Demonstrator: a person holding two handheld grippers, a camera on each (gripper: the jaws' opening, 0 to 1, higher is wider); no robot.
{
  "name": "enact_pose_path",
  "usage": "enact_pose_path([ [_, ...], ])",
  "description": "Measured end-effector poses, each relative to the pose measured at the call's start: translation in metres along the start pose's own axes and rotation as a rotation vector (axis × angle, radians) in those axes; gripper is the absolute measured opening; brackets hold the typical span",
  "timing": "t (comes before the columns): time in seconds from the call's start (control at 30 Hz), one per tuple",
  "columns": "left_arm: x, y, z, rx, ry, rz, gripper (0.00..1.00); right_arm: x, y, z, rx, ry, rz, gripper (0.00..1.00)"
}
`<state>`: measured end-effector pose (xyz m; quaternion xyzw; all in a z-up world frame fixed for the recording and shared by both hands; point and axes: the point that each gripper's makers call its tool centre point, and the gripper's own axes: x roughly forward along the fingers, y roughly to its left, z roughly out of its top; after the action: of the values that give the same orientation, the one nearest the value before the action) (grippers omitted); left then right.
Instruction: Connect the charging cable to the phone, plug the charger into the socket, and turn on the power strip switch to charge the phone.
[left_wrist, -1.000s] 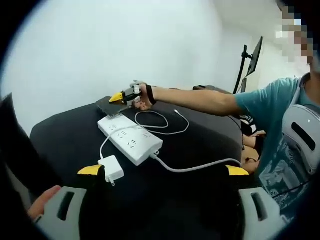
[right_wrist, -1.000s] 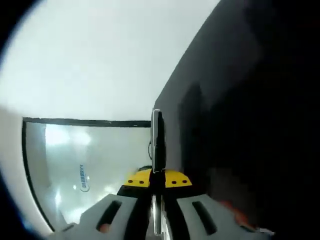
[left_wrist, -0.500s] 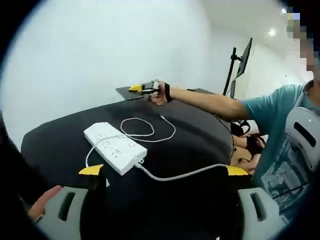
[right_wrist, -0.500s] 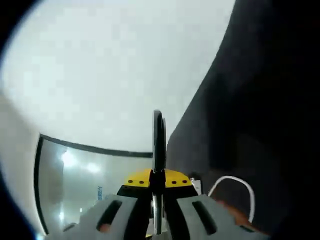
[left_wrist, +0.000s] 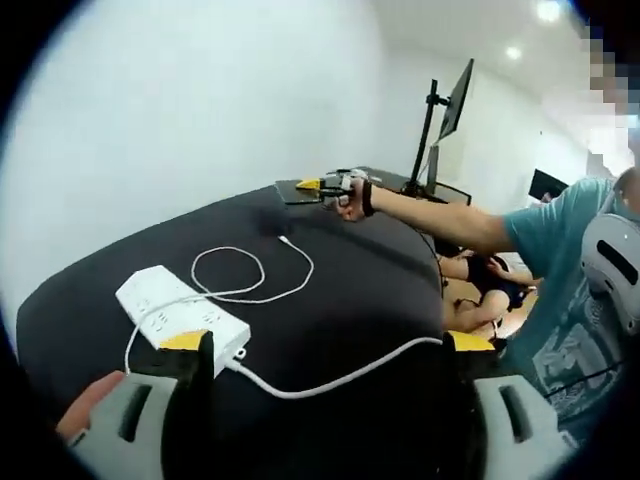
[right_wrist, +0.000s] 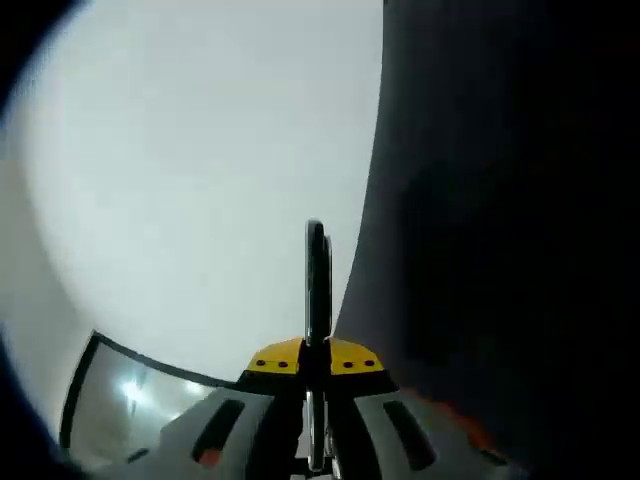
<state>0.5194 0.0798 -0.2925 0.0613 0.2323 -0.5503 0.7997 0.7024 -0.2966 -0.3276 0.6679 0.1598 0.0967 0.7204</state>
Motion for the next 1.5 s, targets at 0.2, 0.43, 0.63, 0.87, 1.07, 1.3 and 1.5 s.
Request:
enact_pose_path([
  [0.2, 0.016, -0.010, 0.008, 0.022, 0.000, -0.046, 0.89, -0.041, -0.026, 0.036, 0.020, -0.168, 0.009, 0.05],
  [0.43, 0.024, -0.022, 0.009, 0.050, 0.018, -0.087, 0.89, -0.073, -0.053, 0.026, -0.063, -0.201, -0.070, 0.05],
  [0.63, 0.040, -0.026, 0.012, 0.058, 0.028, -0.112, 0.89, -0.090, -0.074, -0.004, -0.096, -0.215, -0.140, 0.05],
  [0.87, 0.067, -0.019, 0.018, 0.042, 0.034, -0.075, 0.80, -0.094, -0.074, -0.007, -0.200, -0.226, -0.229, 0.13],
  [1.07, 0.096, -0.012, 0.047, -0.037, -0.056, -0.011, 0.80, -0.104, -0.078, 0.000, -0.270, -0.211, -0.311, 0.30],
  [1.3, 0.133, -0.006, 0.060, -0.087, -0.054, 0.068, 0.75, -0.144, -0.062, 0.036, -0.393, -0.330, -0.308, 0.30],
  [1.5, 0.177, 0.011, 0.067, -0.275, -0.087, 0.203, 0.72, -0.170, -0.038, 0.059, -0.590, -0.318, -0.312, 0.31],
])
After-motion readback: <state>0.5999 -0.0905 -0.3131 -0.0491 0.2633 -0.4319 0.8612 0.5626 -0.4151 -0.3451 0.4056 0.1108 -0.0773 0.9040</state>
